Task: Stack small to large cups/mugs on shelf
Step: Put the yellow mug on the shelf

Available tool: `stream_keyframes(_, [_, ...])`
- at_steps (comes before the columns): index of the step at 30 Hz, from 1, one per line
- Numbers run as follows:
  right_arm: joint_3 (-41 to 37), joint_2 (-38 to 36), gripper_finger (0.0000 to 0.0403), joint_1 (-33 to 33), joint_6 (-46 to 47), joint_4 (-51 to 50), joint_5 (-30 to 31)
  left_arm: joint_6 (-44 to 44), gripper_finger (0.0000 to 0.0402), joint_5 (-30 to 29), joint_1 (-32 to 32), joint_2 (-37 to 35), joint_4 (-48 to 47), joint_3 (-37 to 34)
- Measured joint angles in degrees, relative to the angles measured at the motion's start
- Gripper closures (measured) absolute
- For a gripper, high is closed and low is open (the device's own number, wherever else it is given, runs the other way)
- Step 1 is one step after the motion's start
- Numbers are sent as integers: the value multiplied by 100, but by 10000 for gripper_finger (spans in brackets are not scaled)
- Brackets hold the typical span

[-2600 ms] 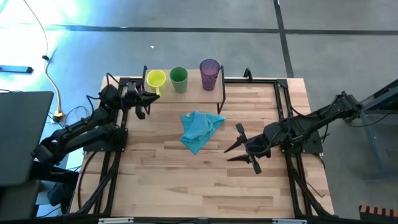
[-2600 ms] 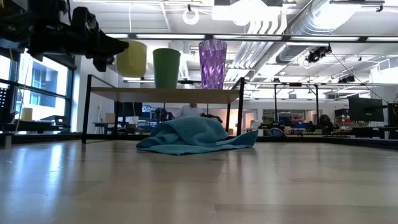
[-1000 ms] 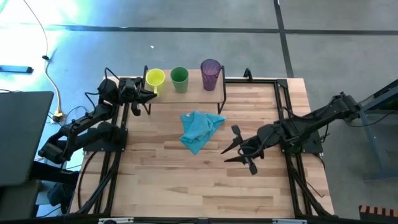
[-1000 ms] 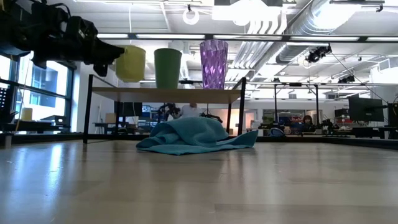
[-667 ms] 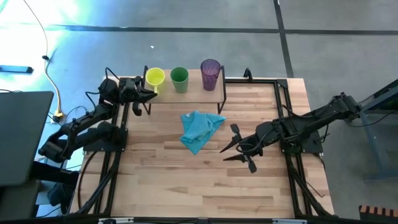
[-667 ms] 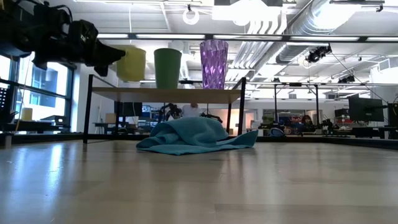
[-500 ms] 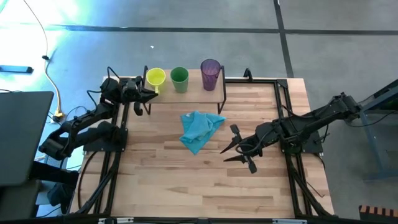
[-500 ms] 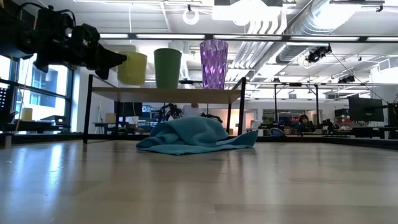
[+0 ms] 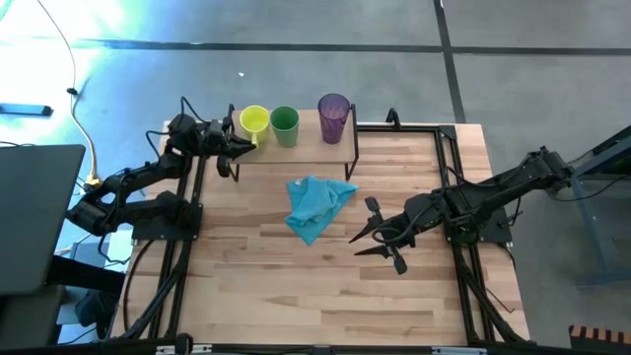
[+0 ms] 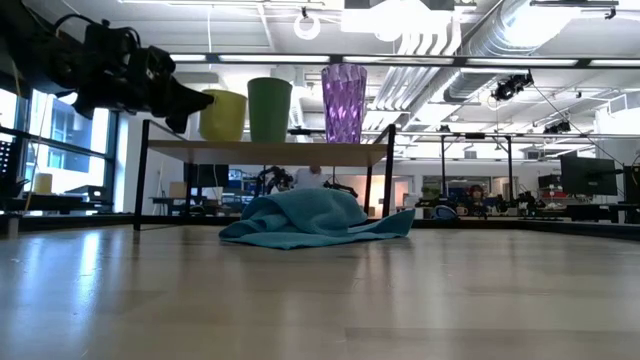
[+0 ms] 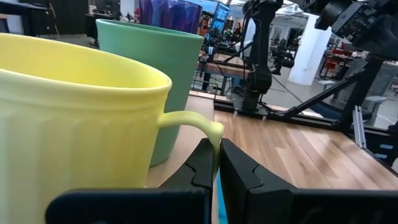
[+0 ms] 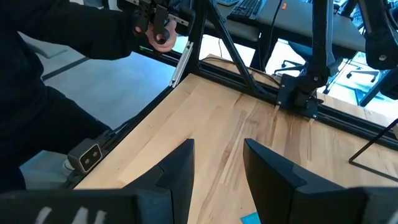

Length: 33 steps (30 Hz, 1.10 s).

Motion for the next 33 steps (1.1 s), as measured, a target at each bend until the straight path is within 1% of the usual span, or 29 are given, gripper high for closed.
stream_keyframes(4, [0, 0, 275, 0, -52, 0, 0, 140, 402, 12, 78, 1, -156, 12])
stream_keyframes(10, [0, 0, 275, 0, -48, -11, 0, -91, 402, 289, 359, -7, -198, 18])
stream_keyframes(20, [0, 88, 275, -108, -2, -8, -5, -229, 402, 197, 369, -79, -196, 11])
stream_keyframes(28, [-2, 329, 275, -340, 17, 62, -382, -565, 402, 0, 378, -450, -338, -13])
stream_keyframes(33, [-2, 374, 275, -374, 17, 137, -431, -557, 402, 6, 376, -505, -448, -14])
